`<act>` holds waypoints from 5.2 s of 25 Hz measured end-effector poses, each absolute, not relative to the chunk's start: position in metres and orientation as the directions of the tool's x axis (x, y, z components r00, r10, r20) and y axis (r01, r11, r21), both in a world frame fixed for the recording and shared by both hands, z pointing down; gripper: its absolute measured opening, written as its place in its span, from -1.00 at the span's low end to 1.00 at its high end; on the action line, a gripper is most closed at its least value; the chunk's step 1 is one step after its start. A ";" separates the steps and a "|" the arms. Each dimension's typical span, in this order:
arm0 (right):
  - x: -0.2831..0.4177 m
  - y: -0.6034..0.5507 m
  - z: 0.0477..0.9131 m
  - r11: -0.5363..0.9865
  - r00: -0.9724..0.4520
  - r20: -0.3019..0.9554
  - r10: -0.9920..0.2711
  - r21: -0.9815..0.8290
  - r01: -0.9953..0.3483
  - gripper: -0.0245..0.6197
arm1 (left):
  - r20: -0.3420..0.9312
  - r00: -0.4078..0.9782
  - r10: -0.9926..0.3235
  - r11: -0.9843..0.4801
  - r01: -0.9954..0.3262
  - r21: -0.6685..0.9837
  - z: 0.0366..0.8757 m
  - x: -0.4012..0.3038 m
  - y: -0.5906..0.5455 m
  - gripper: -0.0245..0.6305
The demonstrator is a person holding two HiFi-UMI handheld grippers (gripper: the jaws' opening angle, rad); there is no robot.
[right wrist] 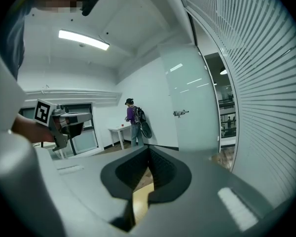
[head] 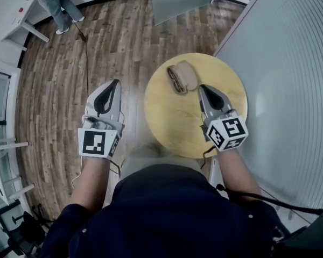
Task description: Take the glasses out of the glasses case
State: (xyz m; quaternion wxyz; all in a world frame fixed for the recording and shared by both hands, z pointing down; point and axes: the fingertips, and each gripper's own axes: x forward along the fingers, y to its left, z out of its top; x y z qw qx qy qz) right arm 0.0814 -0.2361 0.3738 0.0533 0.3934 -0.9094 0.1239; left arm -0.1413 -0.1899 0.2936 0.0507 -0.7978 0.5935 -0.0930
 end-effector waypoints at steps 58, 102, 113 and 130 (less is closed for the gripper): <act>0.017 -0.365 0.690 0.601 -0.604 0.669 -0.433 -0.285 -0.747 -0.62 | 0.318 0.458 -0.830 -0.453 -0.886 0.096 0.534 -0.144 -0.381 -0.91; 0.014 -0.353 0.630 0.629 -0.604 0.675 -0.424 -0.260 -0.732 -0.82 | 0.264 0.459 -0.848 -0.461 -0.886 0.060 0.475 -0.157 -0.355 -0.91; 0.016 -0.344 0.587 0.631 -0.600 0.638 -0.483 -0.221 -0.743 -0.82 | 0.231 0.465 -0.855 -0.469 -0.882 0.039 0.445 -0.159 -0.335 -0.91; 0.034 -0.306 0.515 0.618 -0.589 0.559 -0.584 -0.165 -0.769 -0.82 | 0.127 0.487 -0.864 -0.496 -0.867 -0.047 0.381 -0.147 -0.304 -0.91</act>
